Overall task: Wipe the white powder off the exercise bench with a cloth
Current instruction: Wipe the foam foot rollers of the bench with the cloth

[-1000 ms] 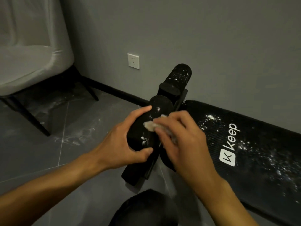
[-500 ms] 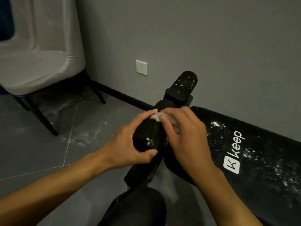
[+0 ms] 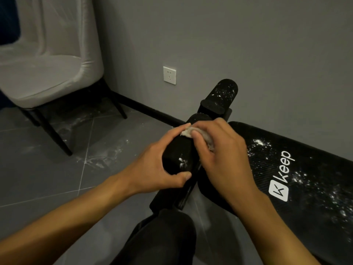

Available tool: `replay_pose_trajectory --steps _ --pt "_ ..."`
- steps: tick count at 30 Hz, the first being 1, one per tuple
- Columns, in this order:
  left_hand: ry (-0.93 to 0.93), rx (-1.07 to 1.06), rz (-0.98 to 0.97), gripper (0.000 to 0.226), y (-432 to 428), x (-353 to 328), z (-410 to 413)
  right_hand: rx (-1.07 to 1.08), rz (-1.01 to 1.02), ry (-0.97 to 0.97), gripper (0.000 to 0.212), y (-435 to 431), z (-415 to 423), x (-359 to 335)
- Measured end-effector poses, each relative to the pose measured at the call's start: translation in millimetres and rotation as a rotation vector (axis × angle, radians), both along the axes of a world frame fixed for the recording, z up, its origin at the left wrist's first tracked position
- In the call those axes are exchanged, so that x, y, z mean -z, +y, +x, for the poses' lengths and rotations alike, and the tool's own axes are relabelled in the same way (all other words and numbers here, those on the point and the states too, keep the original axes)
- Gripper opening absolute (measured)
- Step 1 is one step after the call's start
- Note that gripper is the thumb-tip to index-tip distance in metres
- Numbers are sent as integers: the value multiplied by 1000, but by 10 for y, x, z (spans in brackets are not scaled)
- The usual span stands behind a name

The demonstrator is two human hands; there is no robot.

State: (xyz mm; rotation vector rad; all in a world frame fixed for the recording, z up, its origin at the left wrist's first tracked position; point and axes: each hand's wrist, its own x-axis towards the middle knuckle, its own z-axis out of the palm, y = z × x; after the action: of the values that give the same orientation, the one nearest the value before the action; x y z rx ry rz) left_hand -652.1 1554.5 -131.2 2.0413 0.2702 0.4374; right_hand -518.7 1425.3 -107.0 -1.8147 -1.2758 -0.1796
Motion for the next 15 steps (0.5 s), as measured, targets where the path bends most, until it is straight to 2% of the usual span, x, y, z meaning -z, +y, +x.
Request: replay_pose_trajectory --steps 5,7,10,15 --pt "3 9 -10 101 23 22 -11 -305 6 2 20 -331 -80 75" --pt "15 33 -11 103 39 13 -14 -278 38 -30 20 -290 -69 83" --pt "21 38 -7 108 52 -6 -10 -202 90 28 22 -162 -85 66" --pt "7 51 -12 108 70 -14 2 -408 59 14 17 -311 29 137"
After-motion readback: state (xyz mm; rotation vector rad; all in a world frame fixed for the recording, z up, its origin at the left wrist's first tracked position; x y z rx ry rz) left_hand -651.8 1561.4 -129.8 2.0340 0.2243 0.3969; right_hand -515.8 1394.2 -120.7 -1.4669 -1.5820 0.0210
